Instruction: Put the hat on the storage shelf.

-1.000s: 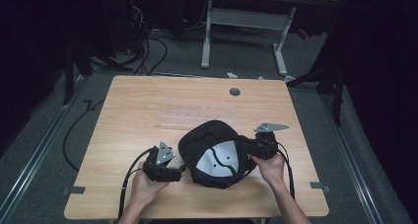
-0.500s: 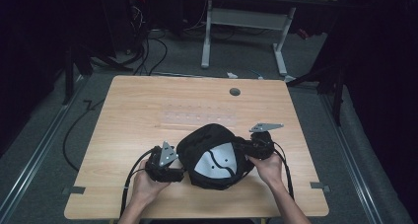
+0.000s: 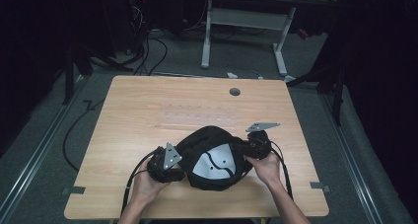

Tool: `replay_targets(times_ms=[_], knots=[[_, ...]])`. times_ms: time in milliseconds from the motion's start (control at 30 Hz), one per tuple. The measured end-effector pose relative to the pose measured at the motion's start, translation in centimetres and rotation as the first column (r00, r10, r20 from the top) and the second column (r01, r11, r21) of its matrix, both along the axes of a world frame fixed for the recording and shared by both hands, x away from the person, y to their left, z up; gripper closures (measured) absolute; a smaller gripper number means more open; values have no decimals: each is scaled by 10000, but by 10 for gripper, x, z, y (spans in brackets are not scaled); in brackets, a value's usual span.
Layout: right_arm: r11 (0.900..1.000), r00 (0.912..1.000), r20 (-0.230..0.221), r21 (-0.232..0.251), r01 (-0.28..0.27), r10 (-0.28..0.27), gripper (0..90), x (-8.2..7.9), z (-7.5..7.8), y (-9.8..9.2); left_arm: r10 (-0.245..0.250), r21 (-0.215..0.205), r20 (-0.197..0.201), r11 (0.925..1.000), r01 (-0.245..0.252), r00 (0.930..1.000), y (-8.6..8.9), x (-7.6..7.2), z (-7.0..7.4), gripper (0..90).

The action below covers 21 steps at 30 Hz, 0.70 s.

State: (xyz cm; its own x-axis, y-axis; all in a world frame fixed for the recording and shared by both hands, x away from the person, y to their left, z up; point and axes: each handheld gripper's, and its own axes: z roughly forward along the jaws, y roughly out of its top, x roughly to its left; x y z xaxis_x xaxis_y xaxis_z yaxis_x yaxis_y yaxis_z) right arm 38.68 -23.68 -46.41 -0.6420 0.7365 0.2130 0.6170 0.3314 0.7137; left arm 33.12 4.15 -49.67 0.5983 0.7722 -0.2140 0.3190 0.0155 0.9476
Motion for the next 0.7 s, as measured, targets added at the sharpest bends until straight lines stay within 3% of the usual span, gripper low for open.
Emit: replay_targets(times_ms=[233, 533, 700], knots=[[9998, 9997, -111, -76, -200, 199, 831, 0, -1, 5, -59, -70, -80, 10000, 59, 10000, 4, 2, 4, 477], [9986, 9981, -431, 332, -416, 430, 791, 0, -4, 9, 24, -74, 540, 10000, -20, 9985, 9, 0, 12, 691], [9977, 9979, -425, 500, -467, 488, 761, 1, -3, 10, -69, 48, 654, 10000, 66, 9978, 10, -1, 14, 726]])
